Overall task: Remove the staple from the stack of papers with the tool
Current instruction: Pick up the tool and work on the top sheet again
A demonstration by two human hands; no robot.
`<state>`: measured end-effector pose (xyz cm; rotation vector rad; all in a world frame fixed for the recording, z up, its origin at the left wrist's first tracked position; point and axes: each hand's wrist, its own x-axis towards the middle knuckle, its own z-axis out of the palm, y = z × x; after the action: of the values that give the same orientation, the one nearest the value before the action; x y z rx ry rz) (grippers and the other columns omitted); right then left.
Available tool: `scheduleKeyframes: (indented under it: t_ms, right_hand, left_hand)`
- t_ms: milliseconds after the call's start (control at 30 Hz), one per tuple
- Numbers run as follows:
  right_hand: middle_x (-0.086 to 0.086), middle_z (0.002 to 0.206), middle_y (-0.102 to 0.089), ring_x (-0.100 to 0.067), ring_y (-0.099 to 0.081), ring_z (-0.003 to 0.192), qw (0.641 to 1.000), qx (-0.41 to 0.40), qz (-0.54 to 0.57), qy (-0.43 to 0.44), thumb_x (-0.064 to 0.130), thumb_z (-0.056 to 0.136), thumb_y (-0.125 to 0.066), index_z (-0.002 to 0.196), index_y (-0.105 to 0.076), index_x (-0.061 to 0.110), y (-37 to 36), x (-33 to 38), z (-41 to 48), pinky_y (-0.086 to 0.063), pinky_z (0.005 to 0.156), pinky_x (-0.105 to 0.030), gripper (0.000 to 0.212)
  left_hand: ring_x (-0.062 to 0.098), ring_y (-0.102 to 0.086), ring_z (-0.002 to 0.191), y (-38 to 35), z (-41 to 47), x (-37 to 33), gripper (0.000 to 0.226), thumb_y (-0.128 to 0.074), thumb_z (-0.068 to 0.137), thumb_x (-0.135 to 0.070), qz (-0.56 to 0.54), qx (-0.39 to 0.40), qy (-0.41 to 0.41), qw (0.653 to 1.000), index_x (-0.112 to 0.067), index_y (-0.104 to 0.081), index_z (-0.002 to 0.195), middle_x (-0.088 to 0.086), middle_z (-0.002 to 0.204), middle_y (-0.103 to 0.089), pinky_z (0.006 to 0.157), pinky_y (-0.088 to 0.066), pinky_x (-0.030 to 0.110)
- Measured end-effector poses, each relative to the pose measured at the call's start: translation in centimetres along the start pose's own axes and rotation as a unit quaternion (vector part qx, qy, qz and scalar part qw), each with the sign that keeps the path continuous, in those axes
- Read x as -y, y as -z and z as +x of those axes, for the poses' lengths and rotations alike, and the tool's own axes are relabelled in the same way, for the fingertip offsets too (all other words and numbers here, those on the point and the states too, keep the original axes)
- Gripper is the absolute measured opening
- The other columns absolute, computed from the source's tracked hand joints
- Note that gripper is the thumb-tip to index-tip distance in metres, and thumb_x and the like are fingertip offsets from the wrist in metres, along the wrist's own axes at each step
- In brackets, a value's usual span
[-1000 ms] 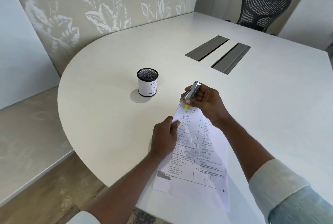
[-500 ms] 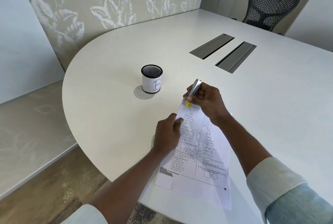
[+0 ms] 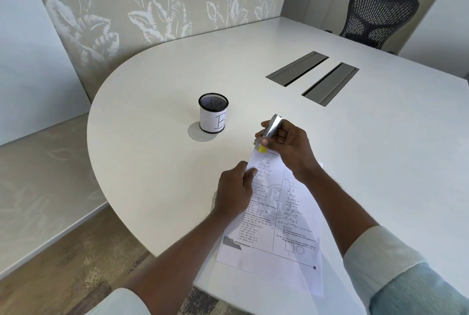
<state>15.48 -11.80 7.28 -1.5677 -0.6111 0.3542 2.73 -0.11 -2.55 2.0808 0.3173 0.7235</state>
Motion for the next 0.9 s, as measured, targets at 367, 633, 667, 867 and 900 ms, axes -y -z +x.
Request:
scheduleKeyframes:
  t_ms: [367,633,667,867,900]
  right_hand:
    - [-0.029,0.092,-0.072,-0.019,-0.068,0.081,0.976,-0.214,-0.030,0.010,0.022,0.096,-0.083,0.112,-0.080,0.029,4.0,1.3,-2.8,-0.062,0.090,-0.047,0.018]
    - [-0.003,0.093,-0.077,-0.027,-0.071,0.095,0.871,-0.385,-0.300,-0.062,0.037,0.097,-0.079,0.125,-0.081,0.021,9.0,-1.3,-10.0,-0.045,0.082,-0.033,0.033]
    - [-0.005,0.093,-0.077,-0.027,-0.071,0.093,0.856,-0.401,-0.319,-0.071,0.038,0.097,-0.079,0.122,-0.082,0.023,9.6,-1.9,-11.1,-0.043,0.080,-0.033,0.030]
    - [-0.009,0.095,-0.073,-0.036,-0.066,0.093,0.786,-0.443,-0.405,-0.150,0.035,0.096,-0.079,0.108,-0.082,0.019,12.2,-4.6,-16.5,-0.038,0.076,-0.034,0.020]
    - [-0.010,0.101,-0.073,-0.037,-0.067,0.096,0.778,-0.451,-0.407,-0.161,0.033,0.095,-0.080,0.110,-0.083,0.017,12.5,-5.0,-17.3,-0.038,0.077,-0.035,0.022]
  left_hand:
    - [0.006,-0.048,0.050,0.1,0.0,0.1,0.047,-0.068,0.108,-0.012,-0.001,0.006,0.017,1.000,-0.017,-0.035,0.075,-0.014,0.047,-0.028,0.050,-0.032,0.010]
    - [0.017,-0.020,0.056,0.1,0.1,0.4,0.054,-0.068,0.108,-0.014,0.008,0.016,-0.002,1.000,-0.022,-0.027,0.072,-0.008,0.052,-0.022,0.049,-0.028,0.019]
    - [0.022,-0.021,0.059,0.0,0.1,0.5,0.051,-0.068,0.108,-0.015,0.008,0.019,-0.003,1.000,-0.019,-0.030,0.074,-0.007,0.052,-0.024,0.049,-0.027,0.022]
    - [0.027,-0.023,0.061,-0.1,0.2,1.1,0.048,-0.067,0.108,-0.014,0.020,0.023,-0.018,0.999,-0.016,-0.032,0.075,-0.005,0.052,-0.028,0.051,-0.027,0.026]
    - [0.026,-0.023,0.060,-0.1,0.1,1.0,0.048,-0.066,0.109,-0.014,0.021,0.026,-0.022,0.999,-0.016,-0.032,0.075,-0.006,0.052,-0.027,0.050,-0.028,0.021]
